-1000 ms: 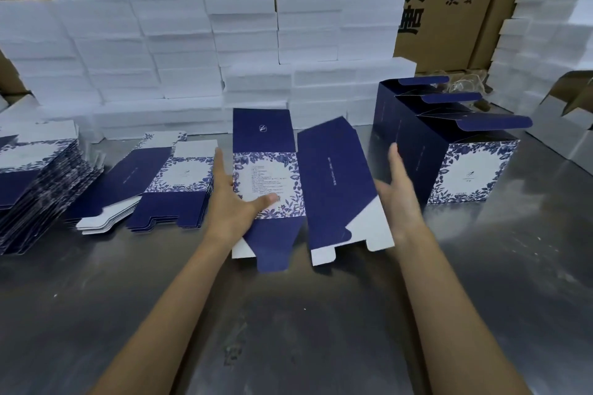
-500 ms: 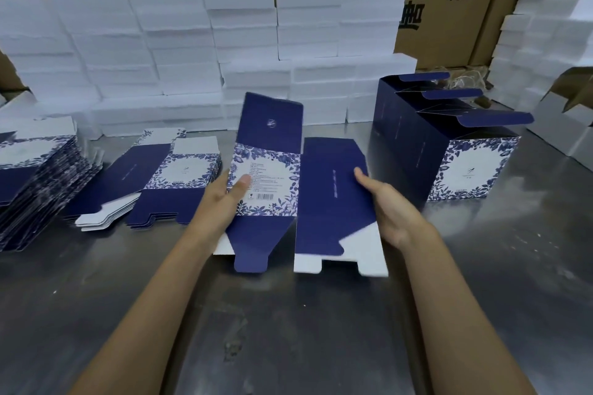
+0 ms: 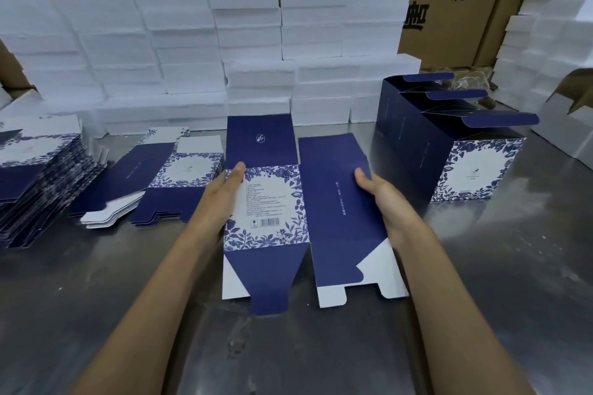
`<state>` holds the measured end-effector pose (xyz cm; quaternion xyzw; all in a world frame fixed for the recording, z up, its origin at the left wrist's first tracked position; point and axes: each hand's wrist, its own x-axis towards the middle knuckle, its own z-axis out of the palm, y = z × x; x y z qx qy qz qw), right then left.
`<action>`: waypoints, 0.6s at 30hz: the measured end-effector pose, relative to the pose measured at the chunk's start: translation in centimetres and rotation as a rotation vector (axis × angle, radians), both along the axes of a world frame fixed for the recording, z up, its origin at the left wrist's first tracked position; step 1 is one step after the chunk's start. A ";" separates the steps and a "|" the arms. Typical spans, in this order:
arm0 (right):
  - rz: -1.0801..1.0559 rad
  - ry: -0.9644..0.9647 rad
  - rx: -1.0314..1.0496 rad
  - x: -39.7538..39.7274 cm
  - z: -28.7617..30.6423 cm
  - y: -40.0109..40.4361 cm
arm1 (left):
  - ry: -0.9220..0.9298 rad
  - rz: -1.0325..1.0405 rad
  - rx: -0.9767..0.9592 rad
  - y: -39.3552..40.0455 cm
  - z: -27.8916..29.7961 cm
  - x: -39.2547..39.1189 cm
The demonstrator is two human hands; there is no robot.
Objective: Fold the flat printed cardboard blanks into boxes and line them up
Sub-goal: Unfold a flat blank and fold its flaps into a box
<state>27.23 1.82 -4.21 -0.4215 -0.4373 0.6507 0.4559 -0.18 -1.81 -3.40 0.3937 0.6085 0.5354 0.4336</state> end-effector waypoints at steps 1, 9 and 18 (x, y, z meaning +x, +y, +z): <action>-0.027 0.011 0.027 0.0 0.0 0.1 | 0.002 -0.055 -0.012 -0.1 0.1 0.2; 0.024 0.035 -0.061 -0.1 -0.3 0.2 | 0.135 0.038 0.174 -0.3 0.2 1.0; 0.012 0.122 -0.080 0.3 1.3 -0.8 | 0.421 -0.280 0.119 -0.5 -0.5 1.6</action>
